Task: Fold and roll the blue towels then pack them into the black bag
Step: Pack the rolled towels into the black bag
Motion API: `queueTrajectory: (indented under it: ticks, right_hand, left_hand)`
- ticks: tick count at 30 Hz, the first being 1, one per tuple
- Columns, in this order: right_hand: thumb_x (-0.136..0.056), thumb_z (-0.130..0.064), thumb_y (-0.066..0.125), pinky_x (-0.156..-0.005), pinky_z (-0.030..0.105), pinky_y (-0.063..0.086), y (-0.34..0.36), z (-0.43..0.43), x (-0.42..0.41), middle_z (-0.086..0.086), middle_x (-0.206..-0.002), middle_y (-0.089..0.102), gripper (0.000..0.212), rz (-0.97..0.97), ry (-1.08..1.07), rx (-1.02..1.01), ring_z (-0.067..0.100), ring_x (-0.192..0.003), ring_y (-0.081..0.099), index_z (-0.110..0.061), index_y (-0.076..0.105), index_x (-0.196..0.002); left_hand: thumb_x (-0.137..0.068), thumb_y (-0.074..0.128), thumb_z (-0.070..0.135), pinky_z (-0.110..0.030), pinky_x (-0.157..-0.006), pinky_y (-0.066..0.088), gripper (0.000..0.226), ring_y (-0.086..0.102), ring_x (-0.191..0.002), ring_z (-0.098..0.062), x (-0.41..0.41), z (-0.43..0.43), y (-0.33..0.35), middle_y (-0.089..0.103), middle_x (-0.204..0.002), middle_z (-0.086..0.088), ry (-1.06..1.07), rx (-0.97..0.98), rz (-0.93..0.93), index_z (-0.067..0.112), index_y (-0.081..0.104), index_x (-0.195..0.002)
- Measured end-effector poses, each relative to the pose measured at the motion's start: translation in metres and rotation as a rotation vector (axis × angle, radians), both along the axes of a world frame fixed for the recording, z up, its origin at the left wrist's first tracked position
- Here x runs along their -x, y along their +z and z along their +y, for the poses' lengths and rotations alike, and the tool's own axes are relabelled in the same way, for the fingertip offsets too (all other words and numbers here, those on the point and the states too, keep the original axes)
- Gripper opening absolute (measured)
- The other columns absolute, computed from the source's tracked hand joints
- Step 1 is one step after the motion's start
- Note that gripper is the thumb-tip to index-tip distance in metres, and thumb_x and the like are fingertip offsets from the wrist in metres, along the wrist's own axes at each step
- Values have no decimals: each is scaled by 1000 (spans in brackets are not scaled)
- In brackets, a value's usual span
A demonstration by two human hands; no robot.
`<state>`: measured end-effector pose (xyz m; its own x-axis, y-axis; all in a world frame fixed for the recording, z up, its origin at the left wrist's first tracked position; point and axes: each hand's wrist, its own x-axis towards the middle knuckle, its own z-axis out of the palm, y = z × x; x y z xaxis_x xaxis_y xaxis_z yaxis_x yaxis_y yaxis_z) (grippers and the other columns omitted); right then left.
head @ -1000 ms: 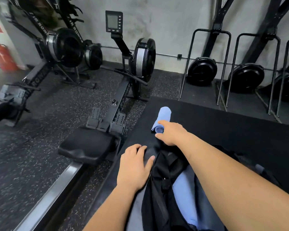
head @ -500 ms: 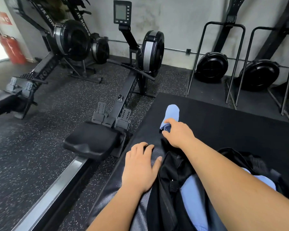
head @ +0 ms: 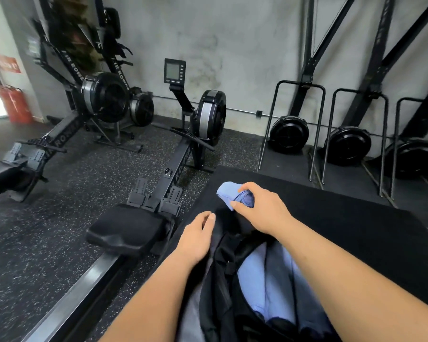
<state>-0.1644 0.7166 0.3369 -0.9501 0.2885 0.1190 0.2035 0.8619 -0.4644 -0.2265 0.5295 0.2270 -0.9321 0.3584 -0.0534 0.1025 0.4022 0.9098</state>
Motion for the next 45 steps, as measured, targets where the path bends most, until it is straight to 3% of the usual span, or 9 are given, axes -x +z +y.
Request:
queueTrajectory:
  ticks: [4,8,12,18,24,28,32,38,45]
  right_hand:
    - [-87,-58,72,-84,30,51,19,-12,-43,-17,-103,67,37,118,50,127,9,-90,62,-46,59,-119]
    - [-90,-52,74,-67,15,39,33,-17,-88,-29,-77,62,24,150,108,219,-2,-68,54,-45,63,-110]
    - [-98,-51,65,-70,26,45,44,-8,-124,-10,-81,66,11,49,173,308,4,-67,51,-41,64,-102]
    - [-106,-40,55,-85,38,55,55,16,-175,-2,-91,65,19,-39,84,502,14,-84,59,-22,59,-101]
    - [-85,-48,81,-85,42,58,38,38,-193,1,-113,65,48,51,-172,432,21,-97,66,-37,51,-121]
    - [-86,-36,79,-100,34,47,24,37,-198,-8,-148,54,79,18,-212,325,20,-123,58,-35,40,-155]
    - [-91,-48,66,-105,37,46,-18,15,-204,13,-147,51,70,-76,-286,154,31,-128,55,-40,40,-156]
    - [-96,-65,49,-114,49,36,-31,-6,-194,8,-162,23,59,-153,-288,-153,36,-142,26,-49,39,-152]
    - [-101,-53,34,-124,50,23,-39,14,-166,-5,-176,-5,61,-185,-144,-216,33,-159,8,-42,27,-161]
  left_hand:
    - [-105,38,59,-42,-111,44,49,66,-117,-18,-19,14,47,73,-118,2,32,-135,6,26,60,-132]
    - [-111,40,45,-32,-107,38,50,55,-129,-22,-48,22,94,56,-143,2,15,-196,25,16,46,-152]
    - [-105,59,37,-41,-112,45,63,57,-131,-20,-82,30,109,51,-149,4,20,-349,-64,34,32,-161]
    - [-93,68,34,-58,-97,59,66,77,-100,-29,-126,55,107,79,-105,-9,-196,-445,-125,51,37,-149]
    - [-100,67,22,-31,-73,55,62,69,-72,-14,-163,73,110,78,-90,-9,-360,-275,-57,39,36,-150]
    - [-89,65,34,-40,-89,61,77,73,-84,-16,-163,71,96,79,-88,6,-309,-86,-64,33,28,-156]
    - [-100,54,21,-30,-82,51,60,69,-95,-16,-158,56,83,75,-97,5,-239,170,240,27,35,-156]
    - [-98,57,25,-40,-102,43,41,45,-125,-28,-139,45,58,55,-132,-2,-318,505,630,24,56,-140]
    - [-105,48,31,-36,-118,29,40,22,-153,-30,-110,56,48,35,-163,-4,-396,661,716,31,58,-144]
